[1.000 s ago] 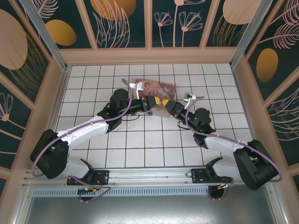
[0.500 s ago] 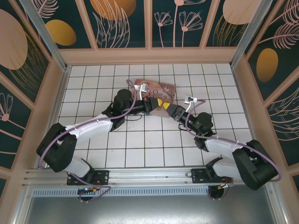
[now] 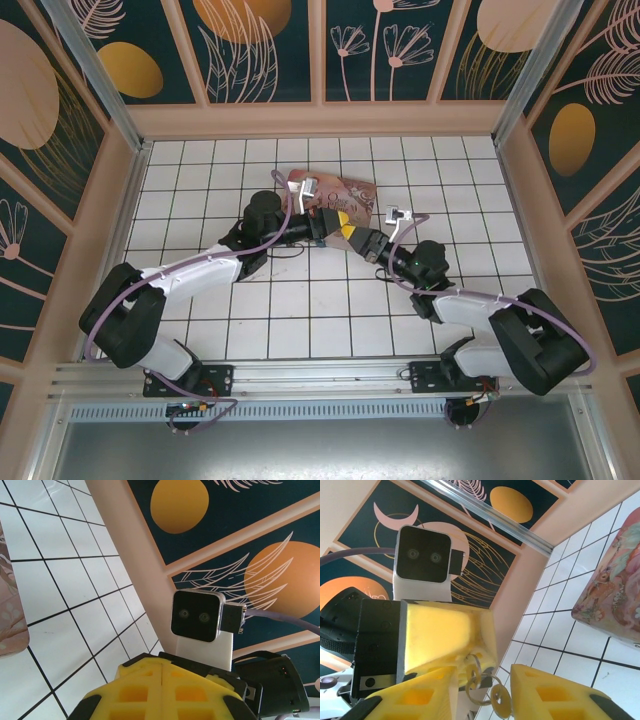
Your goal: Unlock the padlock with the key
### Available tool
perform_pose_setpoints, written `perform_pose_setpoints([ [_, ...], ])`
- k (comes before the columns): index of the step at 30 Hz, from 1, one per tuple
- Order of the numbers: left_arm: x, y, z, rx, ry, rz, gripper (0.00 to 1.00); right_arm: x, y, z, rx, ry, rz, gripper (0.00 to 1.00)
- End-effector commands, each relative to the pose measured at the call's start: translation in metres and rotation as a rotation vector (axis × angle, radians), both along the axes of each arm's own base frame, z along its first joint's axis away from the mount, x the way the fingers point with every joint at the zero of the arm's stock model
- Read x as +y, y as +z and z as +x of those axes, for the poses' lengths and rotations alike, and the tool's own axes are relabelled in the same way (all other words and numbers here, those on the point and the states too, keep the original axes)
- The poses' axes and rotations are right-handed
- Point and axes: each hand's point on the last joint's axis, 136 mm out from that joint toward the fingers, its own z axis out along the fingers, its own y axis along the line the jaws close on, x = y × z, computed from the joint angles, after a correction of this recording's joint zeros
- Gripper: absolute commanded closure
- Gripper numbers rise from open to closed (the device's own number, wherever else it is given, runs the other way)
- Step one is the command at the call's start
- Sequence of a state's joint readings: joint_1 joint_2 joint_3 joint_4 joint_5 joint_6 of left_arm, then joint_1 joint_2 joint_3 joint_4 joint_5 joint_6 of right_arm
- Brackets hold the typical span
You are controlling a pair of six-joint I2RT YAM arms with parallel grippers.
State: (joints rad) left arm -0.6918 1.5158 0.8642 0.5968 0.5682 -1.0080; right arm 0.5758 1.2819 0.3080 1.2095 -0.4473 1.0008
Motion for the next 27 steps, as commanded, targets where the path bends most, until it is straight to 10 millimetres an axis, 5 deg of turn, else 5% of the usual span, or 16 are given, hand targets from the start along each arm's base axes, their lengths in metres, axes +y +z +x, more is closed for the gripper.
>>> perform_pose_setpoints([
  [1,0.000,0.007,0.000,-0.020,-0.011,-0.033,1.00,0.003,0.027,-0.003,-0.090,0.015,0.044,0.67],
  [27,0.002,-0.002,-0.005,-0.008,-0.021,-0.030,1.00,-0.006,0.031,0.008,-0.080,-0.029,0.049,0.77],
])
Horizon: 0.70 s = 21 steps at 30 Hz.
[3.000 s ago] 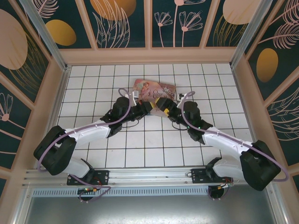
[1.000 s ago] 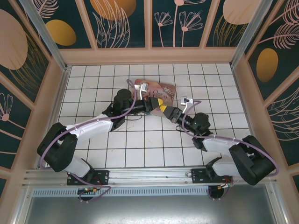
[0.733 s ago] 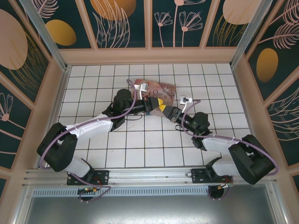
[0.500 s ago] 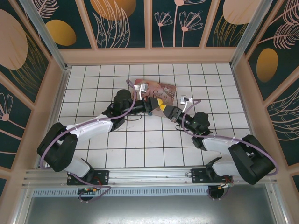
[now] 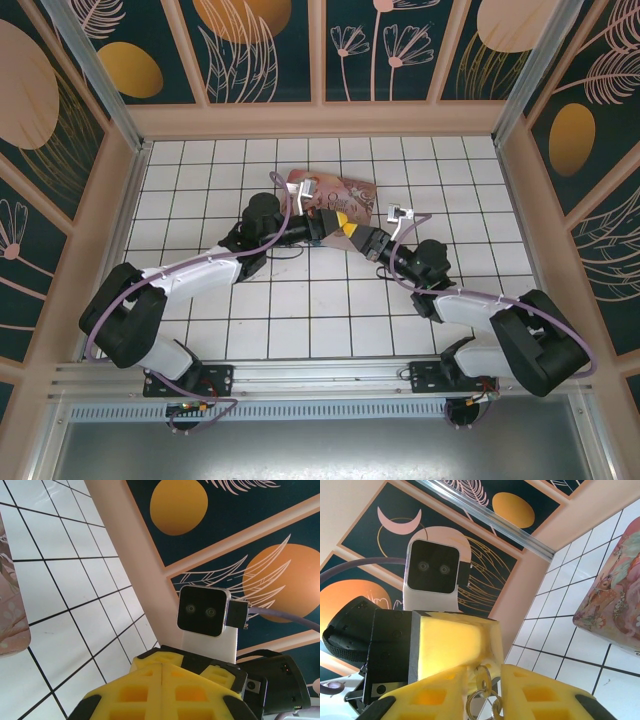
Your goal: Unlock the padlock with the key
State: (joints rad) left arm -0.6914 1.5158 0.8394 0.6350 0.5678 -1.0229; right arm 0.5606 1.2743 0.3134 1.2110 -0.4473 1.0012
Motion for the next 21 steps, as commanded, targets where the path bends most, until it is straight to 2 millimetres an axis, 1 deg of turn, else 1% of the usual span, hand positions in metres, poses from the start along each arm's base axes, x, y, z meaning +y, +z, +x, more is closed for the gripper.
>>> perform_pose_setpoints([
  [1,0.0006,0.0012,-0.0035,-0.012,-0.024,-0.017,1.00,-0.0010,0.0260,0.0052,-0.070,-0.014,0.040,0.78],
  [5,0.0009,0.0000,-0.0050,-0.010,-0.027,-0.018,1.00,-0.0004,0.0280,0.0078,-0.071,-0.019,0.041,0.80],
  [8,0.0012,-0.0012,-0.0071,-0.008,-0.032,-0.017,1.00,0.0003,0.0276,0.0100,-0.067,-0.022,0.039,0.88],
  [9,0.0016,-0.0017,-0.0070,-0.007,-0.032,-0.017,1.00,0.0010,0.0274,0.0102,-0.065,-0.021,0.039,0.89],
  [12,0.0025,-0.0021,-0.0078,-0.006,-0.031,-0.016,1.00,0.0015,0.0269,0.0118,-0.062,-0.021,0.039,0.88],
  [16,0.0023,-0.0024,-0.0088,-0.007,-0.036,-0.014,1.00,0.0036,0.0280,0.0127,-0.063,-0.012,0.043,0.76],
  [19,0.0021,-0.0040,-0.0093,-0.004,-0.041,-0.013,1.00,0.0055,0.0296,0.0134,-0.065,-0.004,0.046,0.75],
  [21,0.0021,-0.0056,-0.0096,0.000,-0.042,-0.012,1.00,0.0066,0.0311,0.0142,-0.069,-0.001,0.047,0.78],
])
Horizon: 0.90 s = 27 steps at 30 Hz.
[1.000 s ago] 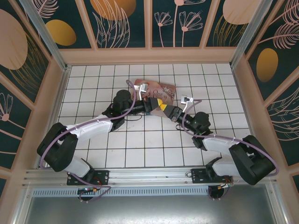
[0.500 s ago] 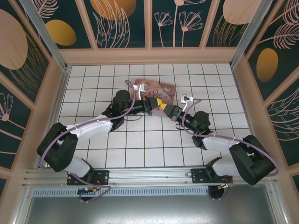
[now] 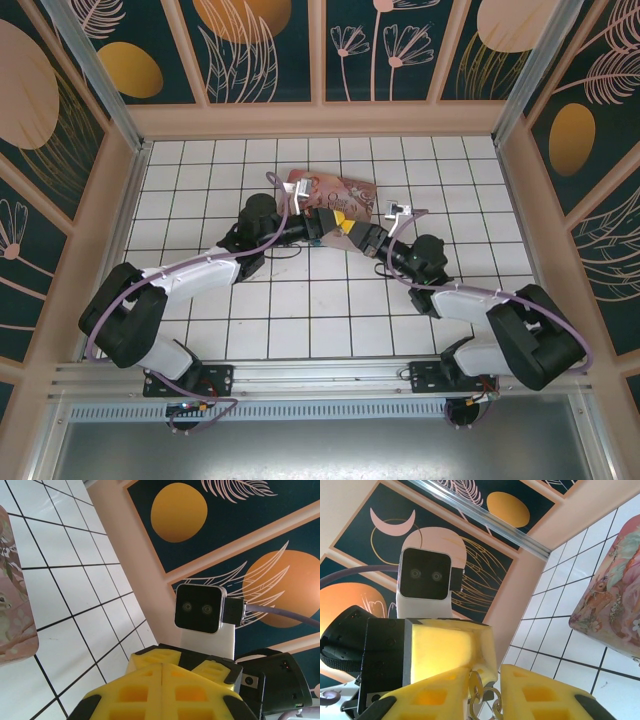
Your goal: Unlock the padlock with the key
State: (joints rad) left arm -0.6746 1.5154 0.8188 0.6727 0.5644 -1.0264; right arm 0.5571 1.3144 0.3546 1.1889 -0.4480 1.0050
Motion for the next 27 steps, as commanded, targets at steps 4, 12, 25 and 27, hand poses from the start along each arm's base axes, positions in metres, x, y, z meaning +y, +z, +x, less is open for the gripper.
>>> perform_pose_setpoints([
  [4,-0.004,-0.007,-0.016,0.014,-0.068,-0.004,1.00,0.004,0.035,0.007,-0.092,0.003,0.058,0.88],
  [12,-0.004,-0.009,-0.014,0.026,-0.060,-0.004,1.00,0.007,0.035,0.005,-0.089,0.016,0.071,1.00],
  [25,0.040,0.008,0.025,-0.007,0.157,0.068,0.28,-0.012,0.014,-0.002,-0.003,-0.053,0.038,1.00],
  [27,0.048,0.005,0.024,-0.023,0.184,0.113,0.23,-0.014,0.011,-0.001,0.010,-0.063,0.030,1.00],
])
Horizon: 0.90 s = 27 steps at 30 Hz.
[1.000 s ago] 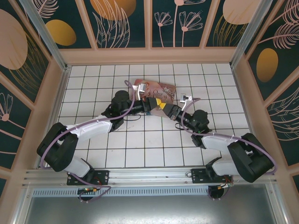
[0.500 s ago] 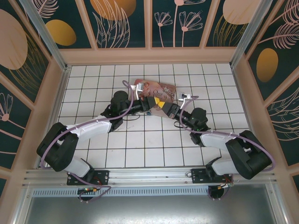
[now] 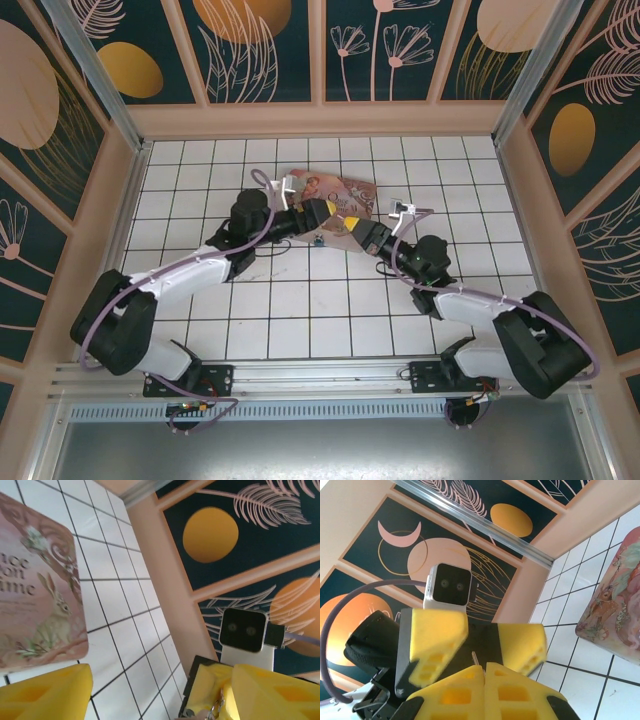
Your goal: Unlock the padlock with the key
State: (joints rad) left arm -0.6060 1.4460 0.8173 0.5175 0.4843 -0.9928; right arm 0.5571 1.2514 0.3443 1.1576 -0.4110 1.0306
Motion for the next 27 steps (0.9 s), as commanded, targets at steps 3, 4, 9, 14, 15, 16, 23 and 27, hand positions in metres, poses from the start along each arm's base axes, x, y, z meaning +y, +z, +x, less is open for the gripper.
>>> perform_pose_setpoints([
  [3,0.024,0.000,-0.004,-0.067,0.064,0.115,0.16,-0.004,-0.007,0.002,0.029,-0.022,-0.032,1.00],
  [4,0.027,-0.004,-0.005,-0.066,0.070,0.134,0.16,-0.002,-0.009,0.003,0.038,-0.020,-0.041,1.00],
  [9,0.031,-0.035,-0.013,-0.033,0.051,0.187,0.13,0.000,-0.018,0.011,0.084,-0.032,-0.079,1.00],
  [14,0.037,-0.075,-0.018,-0.027,0.034,0.290,0.12,-0.018,-0.038,0.033,0.165,-0.113,-0.085,1.00],
  [15,0.038,-0.083,-0.019,-0.029,0.025,0.311,0.12,-0.020,-0.039,0.036,0.170,-0.120,-0.080,1.00],
  [16,0.038,-0.089,-0.019,-0.032,0.017,0.325,0.13,-0.021,-0.040,0.039,0.177,-0.124,-0.078,1.00],
  [23,0.041,-0.127,-0.017,-0.108,-0.009,0.426,0.28,-0.014,-0.045,0.063,0.203,-0.110,-0.083,1.00],
  [27,0.041,-0.145,-0.011,-0.146,-0.014,0.473,0.30,-0.010,-0.048,0.081,0.218,-0.099,-0.076,1.00],
])
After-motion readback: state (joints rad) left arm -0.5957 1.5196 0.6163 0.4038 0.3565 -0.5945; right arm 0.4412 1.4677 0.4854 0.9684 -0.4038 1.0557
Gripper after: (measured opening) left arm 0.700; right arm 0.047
